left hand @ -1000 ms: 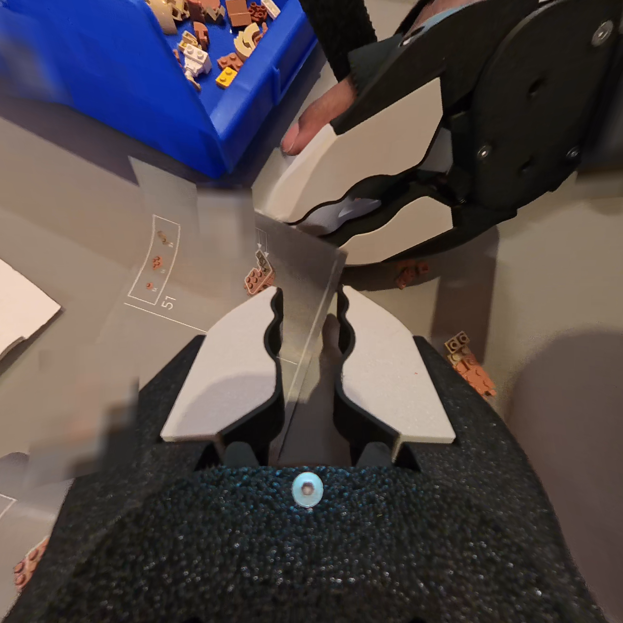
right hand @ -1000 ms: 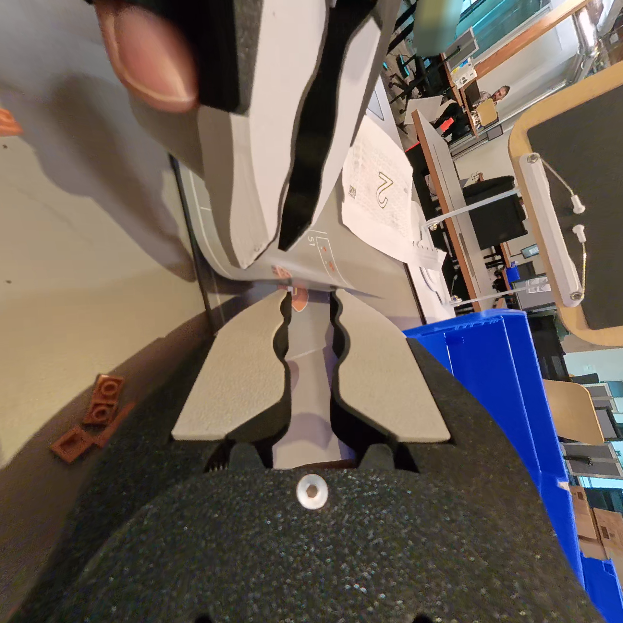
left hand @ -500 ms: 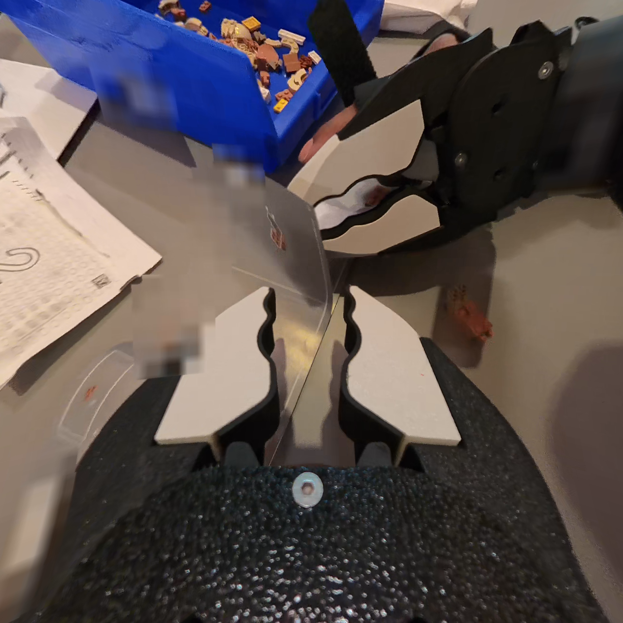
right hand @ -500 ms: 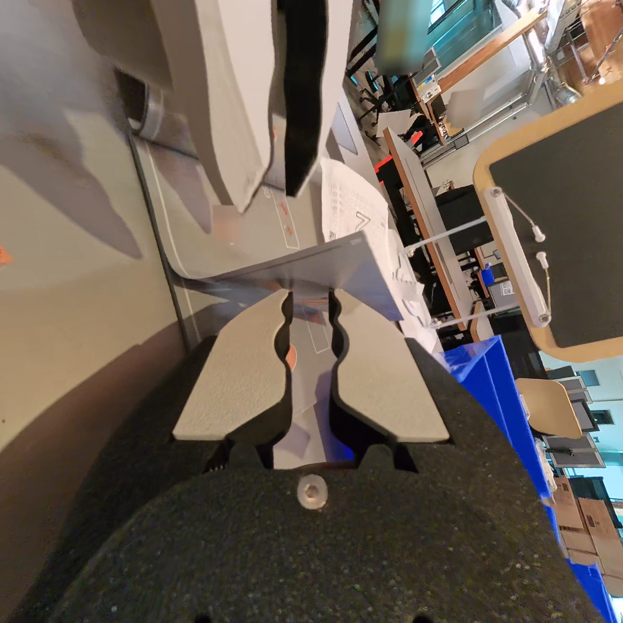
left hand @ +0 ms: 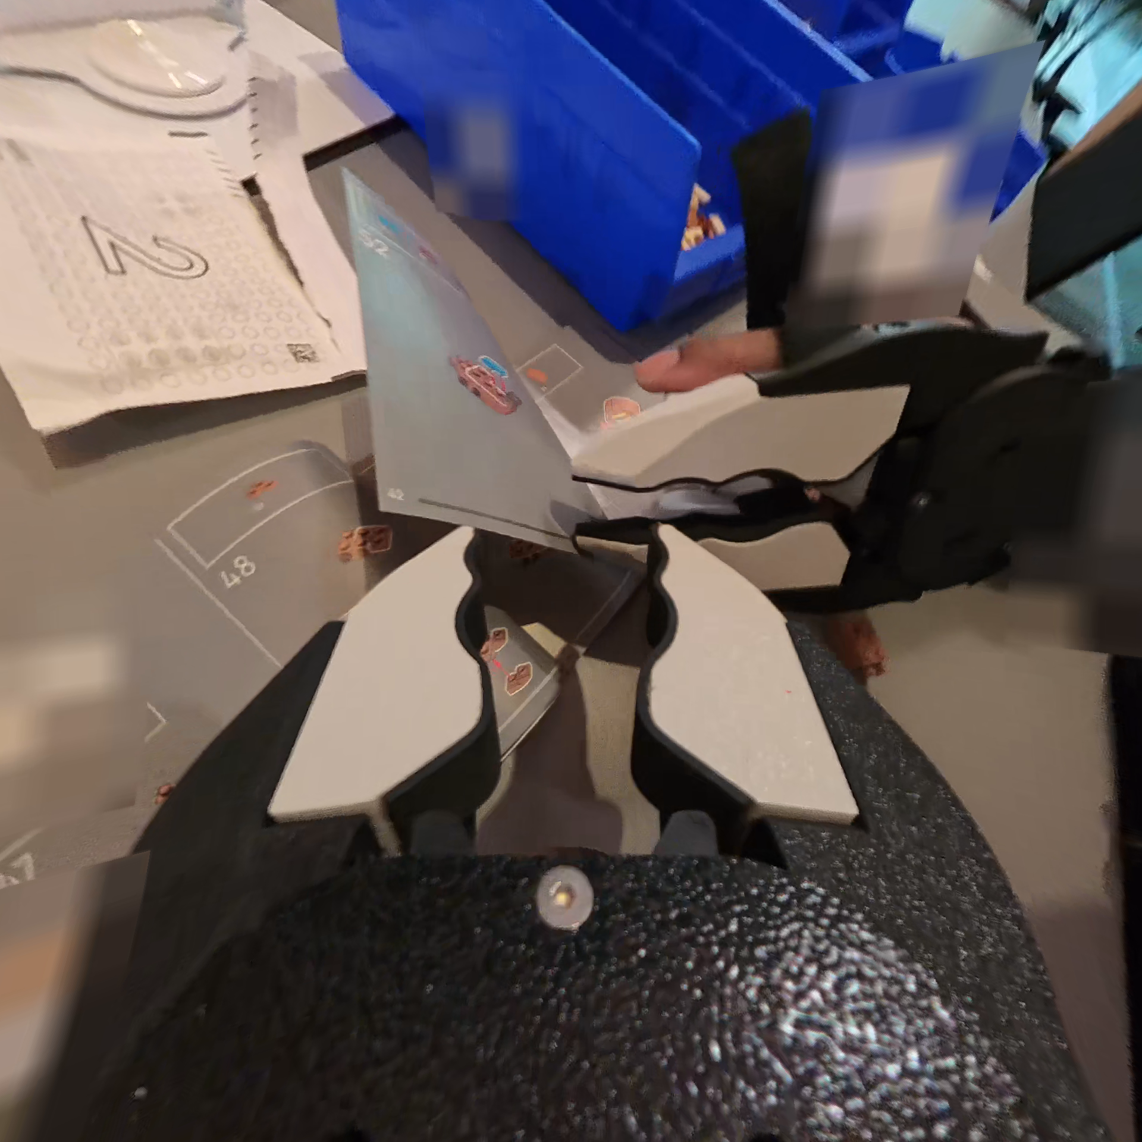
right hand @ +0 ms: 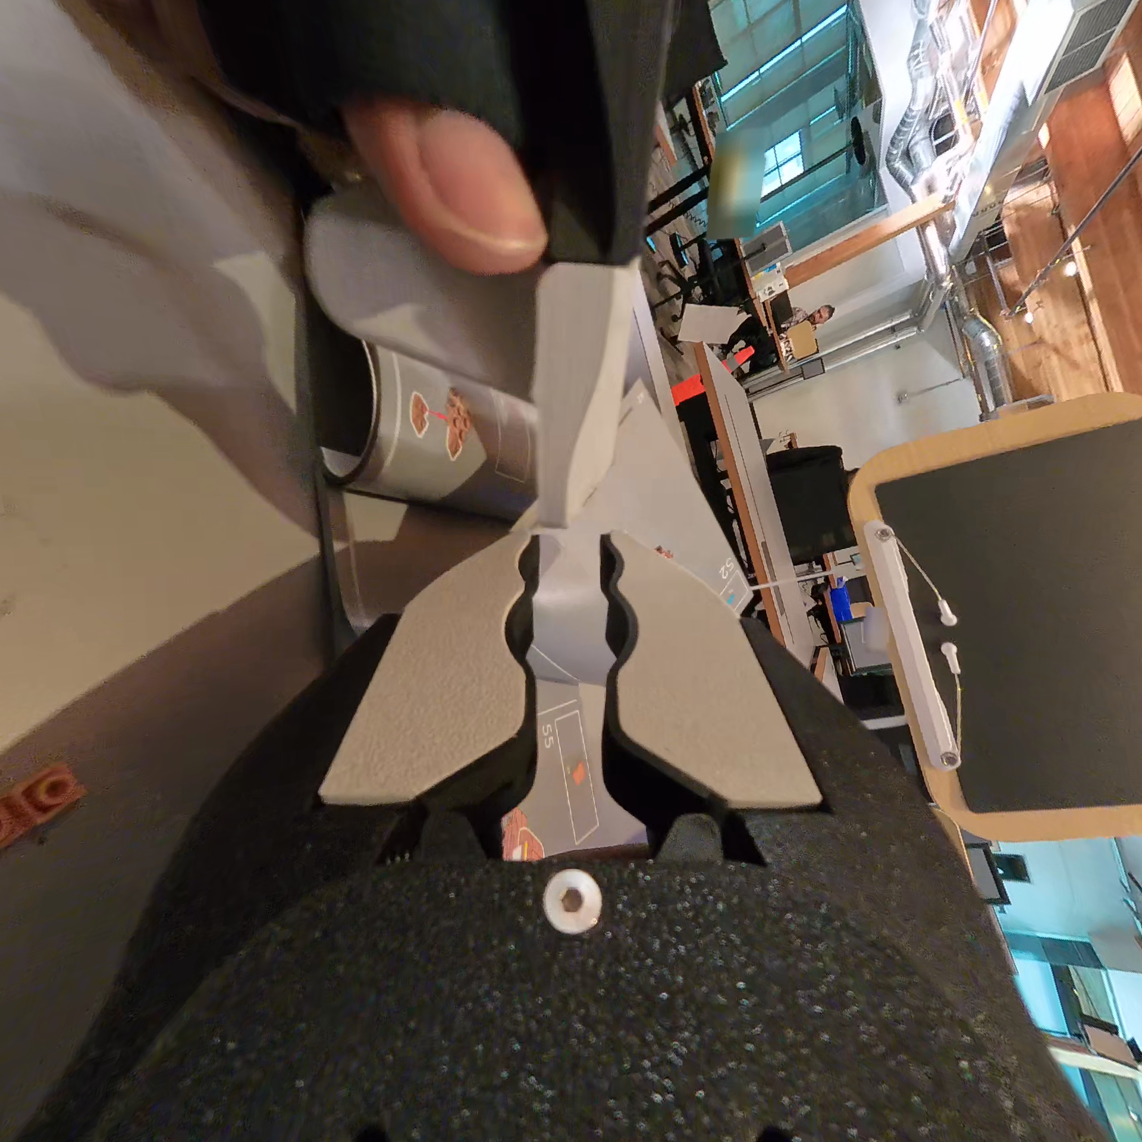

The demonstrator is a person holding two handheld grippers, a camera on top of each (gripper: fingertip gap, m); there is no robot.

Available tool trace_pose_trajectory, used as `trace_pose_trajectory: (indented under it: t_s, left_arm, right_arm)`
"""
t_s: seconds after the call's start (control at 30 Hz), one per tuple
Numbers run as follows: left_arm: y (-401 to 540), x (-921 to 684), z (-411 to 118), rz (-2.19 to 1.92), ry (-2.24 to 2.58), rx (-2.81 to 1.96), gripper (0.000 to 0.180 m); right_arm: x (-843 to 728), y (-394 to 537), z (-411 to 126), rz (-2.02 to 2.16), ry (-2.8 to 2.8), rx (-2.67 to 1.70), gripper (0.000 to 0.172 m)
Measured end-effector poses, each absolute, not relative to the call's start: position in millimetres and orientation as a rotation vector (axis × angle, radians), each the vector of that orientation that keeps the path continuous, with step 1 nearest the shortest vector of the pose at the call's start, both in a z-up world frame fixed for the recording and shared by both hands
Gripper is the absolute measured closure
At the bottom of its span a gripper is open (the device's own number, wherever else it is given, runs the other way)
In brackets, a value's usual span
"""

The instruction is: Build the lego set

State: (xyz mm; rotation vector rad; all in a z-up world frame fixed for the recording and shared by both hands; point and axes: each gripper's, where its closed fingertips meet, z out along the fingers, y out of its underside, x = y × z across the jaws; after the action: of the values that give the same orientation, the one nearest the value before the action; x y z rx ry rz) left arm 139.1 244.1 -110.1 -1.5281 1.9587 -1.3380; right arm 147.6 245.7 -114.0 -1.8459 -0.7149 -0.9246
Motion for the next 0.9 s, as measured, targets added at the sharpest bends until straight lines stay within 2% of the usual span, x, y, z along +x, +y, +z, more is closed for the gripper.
trace_pose_trajectory:
  t_s: [0.57, 0.9]
  left_arm:
    - [279, 159, -112, -1.464, 1.678, -1.742, 0.133]
    - [267, 166, -111, -1.492, 1.71, -1.732, 0.138]
  right_arm:
    - [139, 247, -120, -0.905, -0.793, -1.773, 0.154]
    - [139, 248, -123, -0.887, -0.806, -1.765, 0.155]
